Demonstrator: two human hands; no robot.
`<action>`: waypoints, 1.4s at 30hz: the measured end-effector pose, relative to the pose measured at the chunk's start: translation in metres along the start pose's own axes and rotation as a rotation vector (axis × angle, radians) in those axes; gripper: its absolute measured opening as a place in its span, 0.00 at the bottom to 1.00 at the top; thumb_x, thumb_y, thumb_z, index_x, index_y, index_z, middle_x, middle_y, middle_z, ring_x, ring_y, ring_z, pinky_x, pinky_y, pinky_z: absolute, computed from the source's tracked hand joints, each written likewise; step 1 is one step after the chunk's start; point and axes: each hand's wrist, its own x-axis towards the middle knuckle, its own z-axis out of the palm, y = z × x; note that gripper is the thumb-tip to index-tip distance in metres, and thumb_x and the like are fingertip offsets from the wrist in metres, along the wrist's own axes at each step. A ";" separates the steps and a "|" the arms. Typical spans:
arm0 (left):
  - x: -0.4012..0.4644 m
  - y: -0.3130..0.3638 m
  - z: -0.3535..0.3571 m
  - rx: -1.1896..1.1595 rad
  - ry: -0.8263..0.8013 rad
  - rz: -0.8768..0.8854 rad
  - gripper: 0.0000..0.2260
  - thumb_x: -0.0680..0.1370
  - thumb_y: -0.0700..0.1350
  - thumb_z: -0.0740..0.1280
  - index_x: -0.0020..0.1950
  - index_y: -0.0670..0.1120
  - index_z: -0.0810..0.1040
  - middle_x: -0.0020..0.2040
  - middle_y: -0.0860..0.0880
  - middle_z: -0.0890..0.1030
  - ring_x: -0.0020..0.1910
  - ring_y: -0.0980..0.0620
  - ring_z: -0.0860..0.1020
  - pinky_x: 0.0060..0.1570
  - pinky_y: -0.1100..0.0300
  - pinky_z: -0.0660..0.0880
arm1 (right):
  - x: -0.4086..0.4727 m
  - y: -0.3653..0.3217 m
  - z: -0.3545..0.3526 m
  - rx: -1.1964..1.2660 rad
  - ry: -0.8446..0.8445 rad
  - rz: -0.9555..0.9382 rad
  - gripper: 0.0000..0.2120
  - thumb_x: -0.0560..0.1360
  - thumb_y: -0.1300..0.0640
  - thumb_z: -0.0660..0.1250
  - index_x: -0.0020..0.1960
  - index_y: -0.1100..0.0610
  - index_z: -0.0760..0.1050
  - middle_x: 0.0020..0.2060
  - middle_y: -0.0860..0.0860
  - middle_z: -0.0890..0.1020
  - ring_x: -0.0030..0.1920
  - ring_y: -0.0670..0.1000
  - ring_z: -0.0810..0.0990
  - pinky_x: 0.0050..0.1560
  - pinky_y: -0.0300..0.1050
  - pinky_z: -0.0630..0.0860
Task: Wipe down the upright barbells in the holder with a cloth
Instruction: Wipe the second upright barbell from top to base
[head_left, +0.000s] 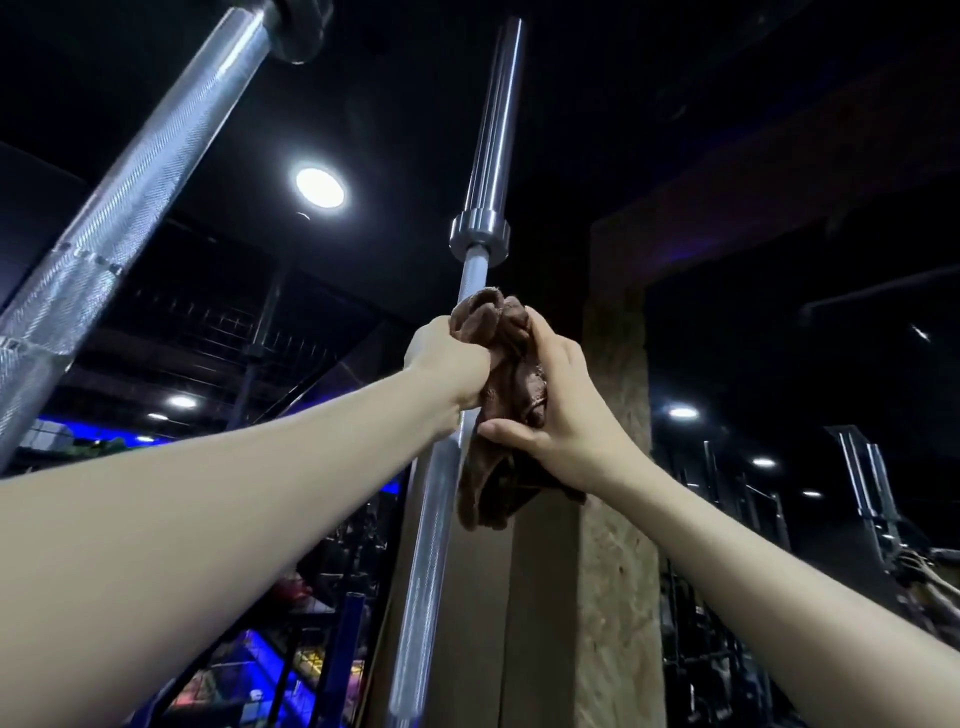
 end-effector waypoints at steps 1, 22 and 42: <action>0.001 0.000 -0.002 0.019 -0.025 0.038 0.08 0.74 0.37 0.68 0.52 0.45 0.78 0.49 0.43 0.82 0.49 0.44 0.82 0.48 0.45 0.80 | 0.006 0.002 0.002 -0.027 0.050 -0.010 0.47 0.68 0.61 0.76 0.77 0.48 0.51 0.65 0.49 0.66 0.57 0.23 0.61 0.54 0.17 0.59; -0.006 -0.026 -0.029 0.774 -0.402 0.665 0.22 0.76 0.35 0.59 0.69 0.47 0.72 0.70 0.55 0.70 0.69 0.62 0.65 0.67 0.74 0.57 | 0.080 0.031 0.008 0.523 0.503 0.390 0.10 0.74 0.64 0.68 0.54 0.57 0.78 0.39 0.53 0.82 0.39 0.51 0.80 0.44 0.46 0.78; 0.021 -0.091 -0.046 0.367 -0.199 -0.047 0.30 0.65 0.43 0.73 0.67 0.50 0.73 0.49 0.42 0.83 0.46 0.44 0.81 0.51 0.48 0.78 | 0.110 0.054 0.068 -0.592 0.280 -0.297 0.22 0.70 0.52 0.73 0.64 0.53 0.77 0.69 0.54 0.70 0.65 0.65 0.67 0.52 0.55 0.77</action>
